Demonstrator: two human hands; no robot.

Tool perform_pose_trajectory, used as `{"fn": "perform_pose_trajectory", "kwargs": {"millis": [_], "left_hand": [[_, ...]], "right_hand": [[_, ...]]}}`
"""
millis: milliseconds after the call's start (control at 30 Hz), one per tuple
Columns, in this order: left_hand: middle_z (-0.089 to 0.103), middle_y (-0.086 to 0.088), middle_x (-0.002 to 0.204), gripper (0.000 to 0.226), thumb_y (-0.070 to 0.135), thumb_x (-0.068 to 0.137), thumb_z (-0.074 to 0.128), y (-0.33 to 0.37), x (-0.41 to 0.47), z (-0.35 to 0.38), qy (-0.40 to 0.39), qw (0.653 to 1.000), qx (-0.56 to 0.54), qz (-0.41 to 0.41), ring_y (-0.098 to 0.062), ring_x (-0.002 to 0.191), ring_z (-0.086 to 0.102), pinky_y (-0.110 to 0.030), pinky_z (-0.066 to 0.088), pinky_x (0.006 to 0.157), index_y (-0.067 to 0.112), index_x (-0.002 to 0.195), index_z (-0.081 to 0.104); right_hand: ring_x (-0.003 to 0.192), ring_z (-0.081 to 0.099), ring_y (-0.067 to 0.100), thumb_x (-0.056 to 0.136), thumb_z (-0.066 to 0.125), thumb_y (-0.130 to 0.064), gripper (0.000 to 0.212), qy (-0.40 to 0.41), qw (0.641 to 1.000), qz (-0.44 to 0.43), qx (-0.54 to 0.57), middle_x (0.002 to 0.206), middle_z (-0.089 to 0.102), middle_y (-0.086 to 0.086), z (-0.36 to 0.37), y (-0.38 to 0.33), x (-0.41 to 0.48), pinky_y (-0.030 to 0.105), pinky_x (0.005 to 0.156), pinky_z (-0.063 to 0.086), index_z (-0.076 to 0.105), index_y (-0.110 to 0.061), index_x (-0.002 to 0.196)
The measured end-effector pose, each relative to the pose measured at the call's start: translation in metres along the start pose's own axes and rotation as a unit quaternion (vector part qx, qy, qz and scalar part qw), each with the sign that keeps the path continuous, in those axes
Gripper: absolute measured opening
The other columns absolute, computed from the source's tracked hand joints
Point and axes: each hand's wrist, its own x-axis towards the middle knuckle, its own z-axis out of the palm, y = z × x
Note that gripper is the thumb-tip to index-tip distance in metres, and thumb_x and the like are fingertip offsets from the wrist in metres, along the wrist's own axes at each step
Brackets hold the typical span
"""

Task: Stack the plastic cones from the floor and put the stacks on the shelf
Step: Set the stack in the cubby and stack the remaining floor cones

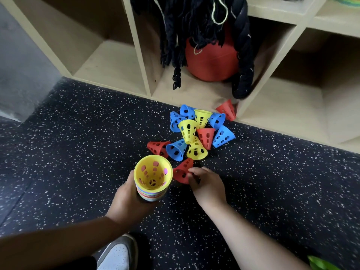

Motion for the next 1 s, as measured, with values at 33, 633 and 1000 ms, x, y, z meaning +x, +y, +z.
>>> {"fn": "perform_pose_trajectory", "kwargs": {"millis": [33, 633, 1000], "left_hand": [[0.067, 0.026, 0.074, 0.067, 0.059, 0.051, 0.067, -0.001, 0.001, 0.0, -0.001, 1.0, -0.001, -0.001, 0.012, 0.073, 0.06, -0.001, 0.038, 0.058, 0.02, 0.105, 0.066], [0.058, 0.047, 0.097, 0.068, 0.059, 0.049, 0.069, 0.006, 0.008, -0.002, 0.005, 0.999, -0.028, 0.025, 0.016, 0.085, 0.06, -0.001, 0.041, 0.064, 0.036, 0.11, 0.049], [0.069, 0.034, 0.093, 0.073, 0.063, 0.057, 0.074, 0.014, 0.032, -0.009, 0.023, 0.995, -0.079, 0.058, 0.015, 0.088, 0.064, -0.002, 0.043, 0.073, 0.018, 0.114, 0.066]], "right_hand": [[0.08, 0.061, 0.019, 0.096, 0.049, -0.037, 0.024, 0.007, 1.0, -0.011, -0.013, 0.089, 0.064, -0.005, 0.0, 0.001, 0.002, 0.034, 0.067, 0.052, 0.067, -0.022, 0.095], [0.057, 0.056, 0.0, 0.089, 0.067, -0.008, 0.026, 0.134, 0.919, -0.081, 0.363, 0.068, 0.069, -0.017, -0.122, -0.085, -0.015, 0.011, 0.059, 0.044, 0.073, -0.033, 0.09], [0.064, 0.058, 0.005, 0.085, 0.072, -0.027, 0.031, 0.027, 0.962, -0.063, 0.265, 0.087, 0.068, -0.013, -0.095, -0.066, 0.008, 0.009, 0.065, 0.045, 0.068, -0.032, 0.116]]}}
